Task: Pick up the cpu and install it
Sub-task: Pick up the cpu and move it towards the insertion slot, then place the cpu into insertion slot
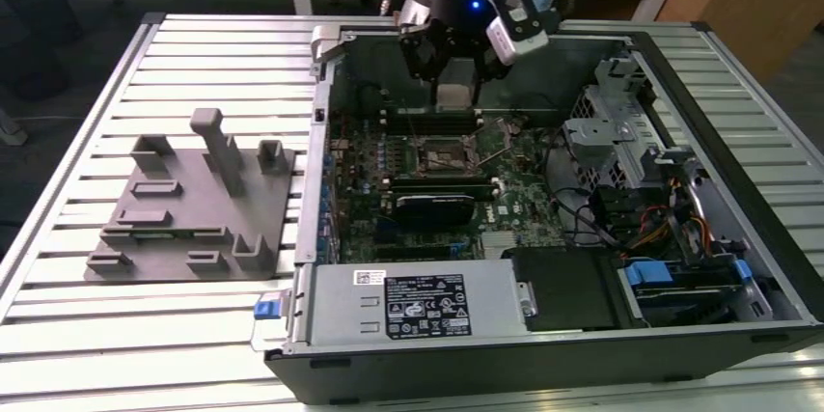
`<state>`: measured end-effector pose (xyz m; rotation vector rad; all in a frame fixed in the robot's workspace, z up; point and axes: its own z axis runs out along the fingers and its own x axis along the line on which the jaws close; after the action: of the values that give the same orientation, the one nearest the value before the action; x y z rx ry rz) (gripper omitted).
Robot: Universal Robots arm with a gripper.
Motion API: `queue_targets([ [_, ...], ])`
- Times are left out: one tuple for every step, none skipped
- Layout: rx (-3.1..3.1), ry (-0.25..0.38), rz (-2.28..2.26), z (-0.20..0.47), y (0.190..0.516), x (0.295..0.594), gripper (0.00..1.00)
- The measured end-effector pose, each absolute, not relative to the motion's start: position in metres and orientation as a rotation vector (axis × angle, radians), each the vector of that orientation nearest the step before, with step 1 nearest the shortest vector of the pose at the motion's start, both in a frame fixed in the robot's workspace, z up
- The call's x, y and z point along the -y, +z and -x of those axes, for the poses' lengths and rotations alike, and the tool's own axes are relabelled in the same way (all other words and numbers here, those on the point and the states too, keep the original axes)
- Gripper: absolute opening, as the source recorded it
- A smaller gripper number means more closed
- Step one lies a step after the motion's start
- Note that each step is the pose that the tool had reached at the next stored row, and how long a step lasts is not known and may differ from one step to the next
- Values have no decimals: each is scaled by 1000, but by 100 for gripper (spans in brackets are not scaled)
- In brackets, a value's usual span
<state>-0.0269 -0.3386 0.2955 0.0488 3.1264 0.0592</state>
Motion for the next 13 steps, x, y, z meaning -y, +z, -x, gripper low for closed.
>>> queue_targets([
  [-3126, 59, -49, 27, 294, 339, 55],
  [-3126, 59, -49, 27, 292, 339, 55],
  [-3126, 59, -49, 27, 290, 339, 55],
  [-3126, 59, -49, 27, 288, 339, 55],
  [-3126, 59, -49, 27, 286, 339, 55],
  [-3126, 59, -48, 27, 284, 339, 55],
  [-3126, 59, -49, 27, 283, 339, 55],
  [-3126, 59, -49, 26, 281, 340, 55],
  [-3126, 59, -49, 26, 279, 340, 55],
  [-3126, 59, -49, 26, 279, 340, 55],
  [-3127, 59, -49, 26, 278, 340, 55],
  [-3126, 59, -49, 26, 278, 340, 55],
  [-3126, 59, -49, 26, 278, 340, 55],
])
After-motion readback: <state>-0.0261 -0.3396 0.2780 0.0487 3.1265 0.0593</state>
